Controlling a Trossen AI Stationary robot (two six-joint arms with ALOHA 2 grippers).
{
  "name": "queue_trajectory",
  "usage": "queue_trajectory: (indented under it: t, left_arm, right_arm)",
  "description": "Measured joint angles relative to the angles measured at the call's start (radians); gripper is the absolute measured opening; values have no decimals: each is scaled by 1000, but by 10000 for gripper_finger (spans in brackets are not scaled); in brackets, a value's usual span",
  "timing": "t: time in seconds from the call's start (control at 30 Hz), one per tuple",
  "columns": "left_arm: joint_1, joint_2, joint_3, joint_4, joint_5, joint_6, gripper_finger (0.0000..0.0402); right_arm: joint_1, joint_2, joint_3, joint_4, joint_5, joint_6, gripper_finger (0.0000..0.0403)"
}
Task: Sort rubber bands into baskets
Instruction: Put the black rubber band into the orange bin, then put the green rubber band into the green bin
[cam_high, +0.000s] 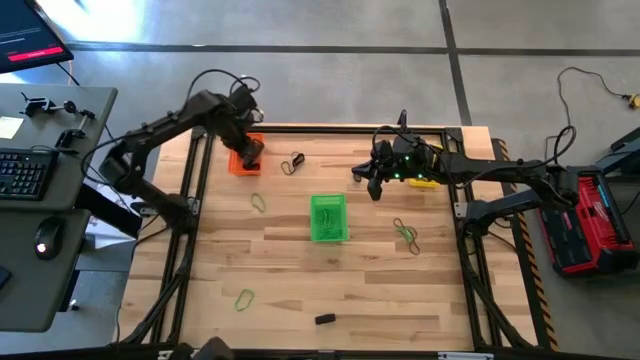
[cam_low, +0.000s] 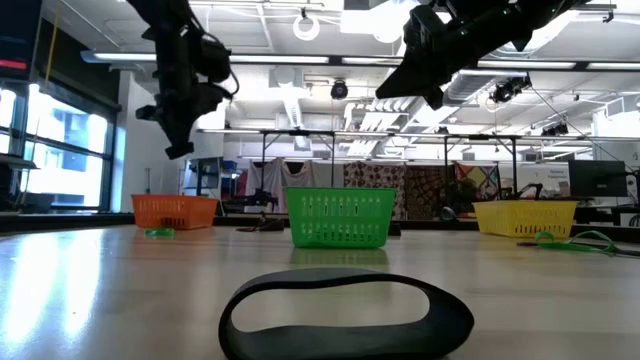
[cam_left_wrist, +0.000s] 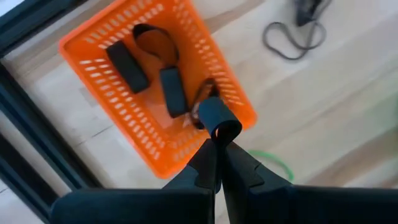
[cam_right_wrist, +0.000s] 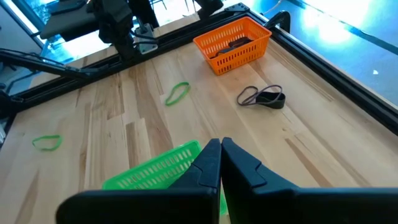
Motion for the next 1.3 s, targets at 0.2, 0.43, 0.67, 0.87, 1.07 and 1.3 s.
queue_trajectory:
  t: [0.2, 0.43, 0.67, 0.87, 1.07, 1.3]
  left_arm:
    - [49, 79, 0, 39, 3, 58, 1]
    - [61, 210, -1, 50, 3, 113, 1]
    - [61, 269, -1, 110, 1, 152, 16]
    - [59, 281, -1, 115, -10, 199, 49]
    - [58, 253, -1, 136, -89, 227, 94]
    - [57, 241, -1, 132, -91, 224, 137]
  right_arm:
    - [0, 0, 0, 0, 0, 26, 0]
    - [0, 0, 0, -1, 0, 50, 0]
    - [0, 0, 0, -2, 0, 58, 0]
    - [0, 0, 0, -6, 26, 72, 0]
    - [0, 0, 0, -11, 26, 72, 0]
    - [0, 0, 0, -12, 26, 57, 0]
